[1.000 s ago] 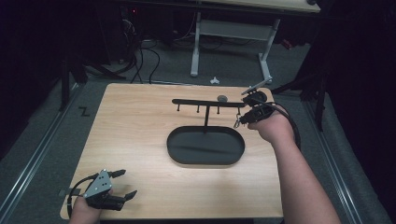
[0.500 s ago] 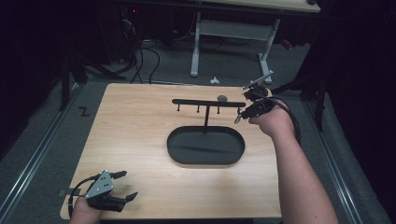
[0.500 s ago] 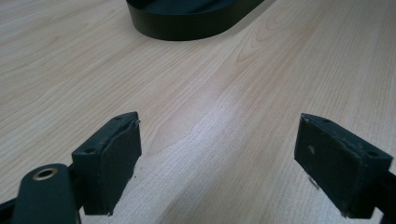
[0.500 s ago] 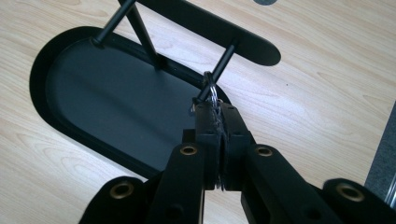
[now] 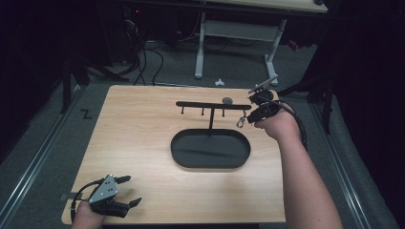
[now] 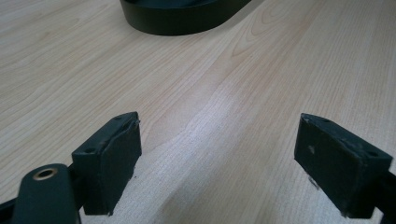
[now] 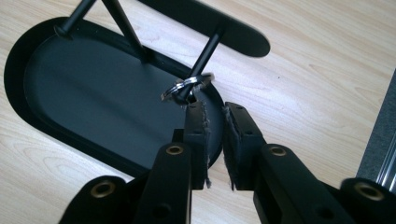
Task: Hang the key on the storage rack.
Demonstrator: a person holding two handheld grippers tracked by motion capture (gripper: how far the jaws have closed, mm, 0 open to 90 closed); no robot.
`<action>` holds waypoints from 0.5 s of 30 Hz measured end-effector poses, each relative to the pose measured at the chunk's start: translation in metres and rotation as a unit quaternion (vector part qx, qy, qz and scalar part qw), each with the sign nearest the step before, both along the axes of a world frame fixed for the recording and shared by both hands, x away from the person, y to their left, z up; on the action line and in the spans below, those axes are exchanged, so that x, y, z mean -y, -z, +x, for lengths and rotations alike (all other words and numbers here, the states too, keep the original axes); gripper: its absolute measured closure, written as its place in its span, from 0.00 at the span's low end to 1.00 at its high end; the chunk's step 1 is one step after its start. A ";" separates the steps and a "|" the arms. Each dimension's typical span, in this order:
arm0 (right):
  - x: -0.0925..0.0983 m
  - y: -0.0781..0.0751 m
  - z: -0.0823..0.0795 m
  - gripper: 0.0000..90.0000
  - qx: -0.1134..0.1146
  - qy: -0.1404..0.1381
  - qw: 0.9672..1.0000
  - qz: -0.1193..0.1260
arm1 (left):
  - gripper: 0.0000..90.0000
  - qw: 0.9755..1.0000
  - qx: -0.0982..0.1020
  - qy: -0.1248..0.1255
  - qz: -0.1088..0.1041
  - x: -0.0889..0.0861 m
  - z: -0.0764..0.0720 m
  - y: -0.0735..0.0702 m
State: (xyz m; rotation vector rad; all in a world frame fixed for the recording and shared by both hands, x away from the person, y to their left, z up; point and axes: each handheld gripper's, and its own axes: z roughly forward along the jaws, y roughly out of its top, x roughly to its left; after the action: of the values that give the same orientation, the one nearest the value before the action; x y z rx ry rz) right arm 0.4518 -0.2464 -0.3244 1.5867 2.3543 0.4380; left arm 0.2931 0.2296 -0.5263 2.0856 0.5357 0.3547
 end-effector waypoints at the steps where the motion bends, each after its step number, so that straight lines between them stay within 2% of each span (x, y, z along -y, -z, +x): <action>1: 0.000 0.001 -0.001 0.87 0.001 0.000 1.000 0.001 | 0.17 1.000 0.000 0.000 0.000 0.000 0.000 0.000; 15: -0.001 0.014 -0.007 0.81 -0.007 0.000 1.000 0.010 | 0.17 1.000 -0.002 0.005 0.005 0.003 0.000 0.001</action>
State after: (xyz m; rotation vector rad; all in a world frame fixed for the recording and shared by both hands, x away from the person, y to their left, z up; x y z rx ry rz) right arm 0.4450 -0.2458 -0.3386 1.6024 2.3675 0.4545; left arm 0.2930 0.2271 -0.5269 2.0992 0.5261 0.3483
